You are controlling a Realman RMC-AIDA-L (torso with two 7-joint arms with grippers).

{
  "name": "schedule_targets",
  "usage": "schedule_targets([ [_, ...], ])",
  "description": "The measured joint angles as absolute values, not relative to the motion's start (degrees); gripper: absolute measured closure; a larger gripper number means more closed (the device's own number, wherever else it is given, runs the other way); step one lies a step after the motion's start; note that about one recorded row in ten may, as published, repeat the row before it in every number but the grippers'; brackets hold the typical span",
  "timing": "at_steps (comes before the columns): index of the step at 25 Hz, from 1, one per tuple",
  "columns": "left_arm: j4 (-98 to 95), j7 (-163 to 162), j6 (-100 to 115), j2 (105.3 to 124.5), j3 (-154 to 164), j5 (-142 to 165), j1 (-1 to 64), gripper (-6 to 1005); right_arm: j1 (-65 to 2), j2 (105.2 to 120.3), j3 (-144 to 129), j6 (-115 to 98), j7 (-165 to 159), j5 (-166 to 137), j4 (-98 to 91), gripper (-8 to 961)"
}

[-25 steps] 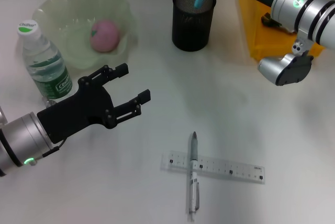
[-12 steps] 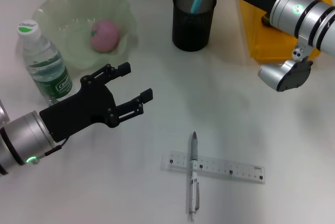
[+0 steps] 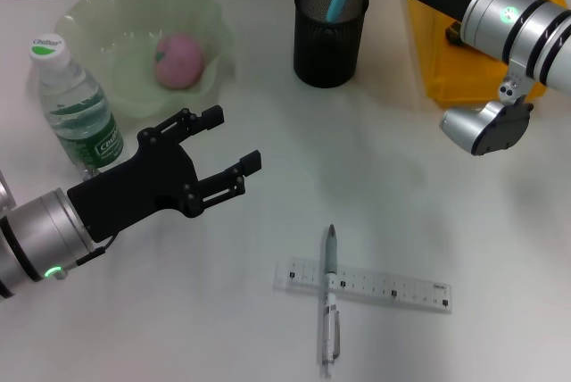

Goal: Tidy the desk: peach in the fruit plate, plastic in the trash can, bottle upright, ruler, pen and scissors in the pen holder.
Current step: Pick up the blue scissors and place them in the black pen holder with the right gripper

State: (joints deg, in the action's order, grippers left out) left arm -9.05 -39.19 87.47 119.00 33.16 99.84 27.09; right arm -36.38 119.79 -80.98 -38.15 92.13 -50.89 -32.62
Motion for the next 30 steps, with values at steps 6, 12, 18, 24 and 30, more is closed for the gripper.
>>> schedule_targets([
  [6, -9.1, -39.2, 87.6, 119.0, 33.1, 99.8, 27.3, 195, -36.4, 119.79, -80.7, -38.0, 92.1, -50.8, -32.5, 690],
  [12, -9.0, -39.2, 87.6, 119.07, 33.1, 99.8, 27.6, 195, -36.6, 119.79, -80.5, -38.1, 92.0, -50.7, -32.2, 660],
  [18, -9.0, -39.2, 87.6, 119.09, 33.2, 99.8, 27.7, 195, -36.7, 119.82, -80.5, -37.7, 92.0, -50.1, -32.1, 630],
  [24, -9.0, -39.2, 87.7, 119.09, 33.3, 99.8, 27.7, 195, -36.5, 119.86, -80.5, -38.0, 92.0, -49.8, -32.2, 600],
  [30, -8.9, -39.2, 87.9, 119.09, 33.2, 99.8, 27.6, 195, -36.3, 119.89, -80.9, -38.1, 92.0, -47.8, -32.6, 490],
])
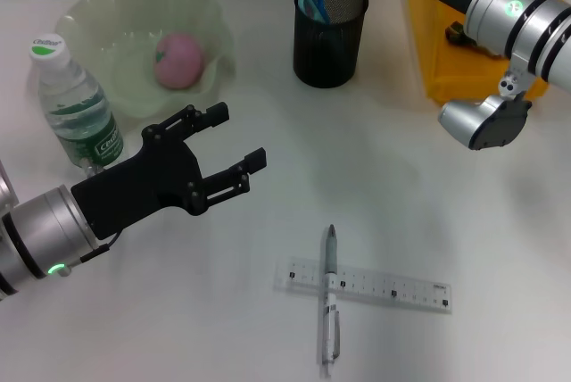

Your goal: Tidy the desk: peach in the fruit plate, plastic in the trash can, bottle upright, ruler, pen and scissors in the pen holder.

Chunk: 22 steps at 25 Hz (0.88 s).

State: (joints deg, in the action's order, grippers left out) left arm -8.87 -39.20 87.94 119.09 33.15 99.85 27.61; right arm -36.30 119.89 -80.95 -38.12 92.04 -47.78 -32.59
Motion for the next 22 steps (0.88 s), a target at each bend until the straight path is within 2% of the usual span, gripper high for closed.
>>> schedule_targets([
  [6, -8.9, -39.2, 88.3, 119.02, 33.1, 99.8, 27.7, 195, -35.5, 119.88, -80.6, -39.8, 92.6, -47.6, -32.7, 364],
  [22, -9.3, -39.6, 89.9, 118.8, 33.1, 99.8, 27.8, 194, -34.7, 119.67, -76.6, -49.2, 92.8, -41.9, -30.4, 304],
])
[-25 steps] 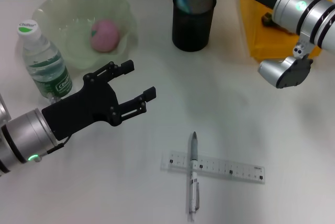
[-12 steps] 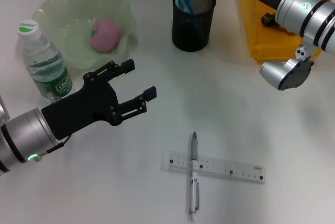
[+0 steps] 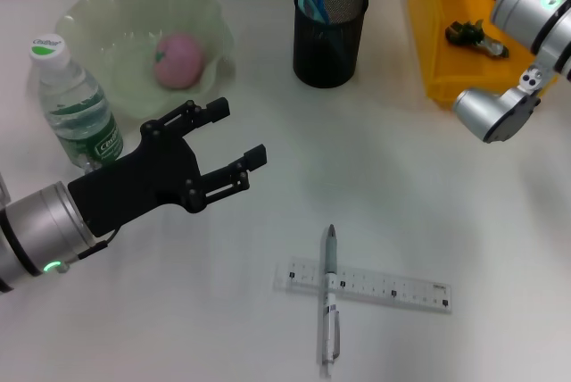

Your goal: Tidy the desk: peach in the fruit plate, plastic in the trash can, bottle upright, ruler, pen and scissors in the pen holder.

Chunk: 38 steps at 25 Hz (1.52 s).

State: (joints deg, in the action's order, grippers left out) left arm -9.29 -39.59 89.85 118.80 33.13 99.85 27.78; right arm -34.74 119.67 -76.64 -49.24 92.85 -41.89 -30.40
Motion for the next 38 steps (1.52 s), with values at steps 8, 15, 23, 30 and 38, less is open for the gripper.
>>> schedule_targets([
  [8, -9.9, -40.1, 90.6, 118.56, 33.1, 99.8, 28.0, 194, -37.8, 119.35, -70.1, -54.8, 90.3, -31.8, -22.3, 284],
  [15, -11.1, -41.6, 90.7, 118.6, 33.1, 99.8, 28.2, 194, -38.6, 119.49, -67.8, -57.4, 74.3, -29.9, -21.4, 267],
  [23, -10.7, -40.5, 89.4, 118.75, 33.3, 99.7, 28.7, 194, -39.7, 119.55, -68.9, -63.7, 40.7, -24.5, -19.3, 248],
  [30, -11.0, -40.0, 90.7, 118.48, 33.8, 100.4, 27.9, 194, -38.9, 119.88, -68.8, -71.4, 10.4, -24.4, -17.8, 230],
  [38, -13.5, -47.5, 92.7, 118.22, 34.6, 101.2, 26.6, 194, -38.6, 119.87, -71.9, -73.3, -20.1, -24.9, -14.1, 211],
])
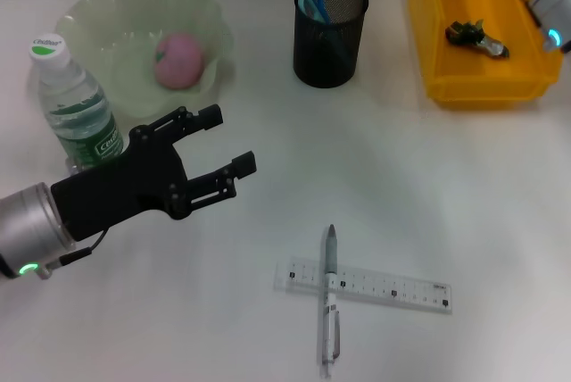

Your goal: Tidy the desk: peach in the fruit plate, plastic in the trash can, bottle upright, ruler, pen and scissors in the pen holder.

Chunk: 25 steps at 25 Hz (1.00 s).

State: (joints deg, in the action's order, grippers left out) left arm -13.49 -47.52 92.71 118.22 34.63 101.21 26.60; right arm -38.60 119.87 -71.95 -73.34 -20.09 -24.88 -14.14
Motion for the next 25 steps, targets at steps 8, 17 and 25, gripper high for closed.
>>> schedule_targets([
  [8, -17.9, -53.7, 96.5, 118.16, 36.3, 101.4, 24.7, 194, -34.8, 119.67, -83.0, -78.6, -41.9, -25.1, -14.3, 191],
  [17, -22.9, -62.2, 98.5, 117.98, 37.5, 103.1, 24.9, 195, -31.3, 115.68, -85.5, -83.2, -59.6, -41.0, -17.6, 169],
  [25, -23.7, -62.3, 98.9, 118.25, 37.4, 103.8, 24.3, 195, -30.7, 113.47, -84.6, -81.4, -61.9, -47.5, -16.9, 158],
])
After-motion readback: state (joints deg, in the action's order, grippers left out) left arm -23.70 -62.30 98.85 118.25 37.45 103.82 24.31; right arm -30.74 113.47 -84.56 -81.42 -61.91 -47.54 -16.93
